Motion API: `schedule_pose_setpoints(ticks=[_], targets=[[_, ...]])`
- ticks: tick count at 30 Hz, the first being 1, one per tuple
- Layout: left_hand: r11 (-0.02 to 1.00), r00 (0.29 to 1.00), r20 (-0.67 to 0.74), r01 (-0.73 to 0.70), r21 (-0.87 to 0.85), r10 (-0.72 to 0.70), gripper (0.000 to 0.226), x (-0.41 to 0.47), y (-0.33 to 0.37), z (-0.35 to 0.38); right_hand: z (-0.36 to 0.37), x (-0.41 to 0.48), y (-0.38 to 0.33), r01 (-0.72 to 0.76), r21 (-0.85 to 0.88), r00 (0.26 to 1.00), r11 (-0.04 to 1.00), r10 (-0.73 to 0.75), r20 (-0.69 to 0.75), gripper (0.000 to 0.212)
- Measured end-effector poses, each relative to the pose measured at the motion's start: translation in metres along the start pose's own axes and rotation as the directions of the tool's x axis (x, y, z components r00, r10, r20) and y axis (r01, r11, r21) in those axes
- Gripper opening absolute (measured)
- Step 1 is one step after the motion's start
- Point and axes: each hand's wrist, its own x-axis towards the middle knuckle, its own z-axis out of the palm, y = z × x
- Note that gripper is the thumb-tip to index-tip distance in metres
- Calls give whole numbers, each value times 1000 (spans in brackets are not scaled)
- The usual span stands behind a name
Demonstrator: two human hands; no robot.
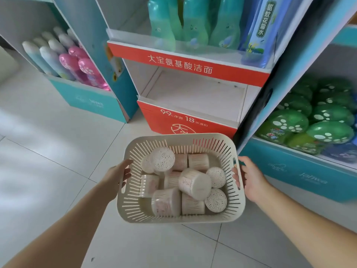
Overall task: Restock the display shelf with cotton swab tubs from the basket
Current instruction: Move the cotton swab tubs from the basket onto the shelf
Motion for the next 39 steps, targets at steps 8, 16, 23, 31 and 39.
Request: schedule_pose_setpoints(ticks=[8, 16, 23, 31, 39], targets=[[734, 889, -123, -279, 620, 441, 69, 11, -6, 5, 25, 13, 6, 454, -834, 644, 313, -762, 65, 55], [288, 748, 427, -615, 735, 508, 67, -9, -45, 53, 63, 48, 72, 389, -921, 909, 1, -160, 384, 115], [399, 813, 442, -575, 714, 381, 75, -9, -52, 55, 61, 52, 73, 296, -935, 929, 195, -284, 235, 98], [-12, 569, 613, -728, 686, 548, 111, -25, -24, 74, 66, 23, 13, 403, -653, 815, 641, 73, 574, 92], [698, 791, 145, -596, 397, 594, 72, -31, 0, 48, 94, 35, -1, 357, -390, 841, 849, -110, 530, 64]])
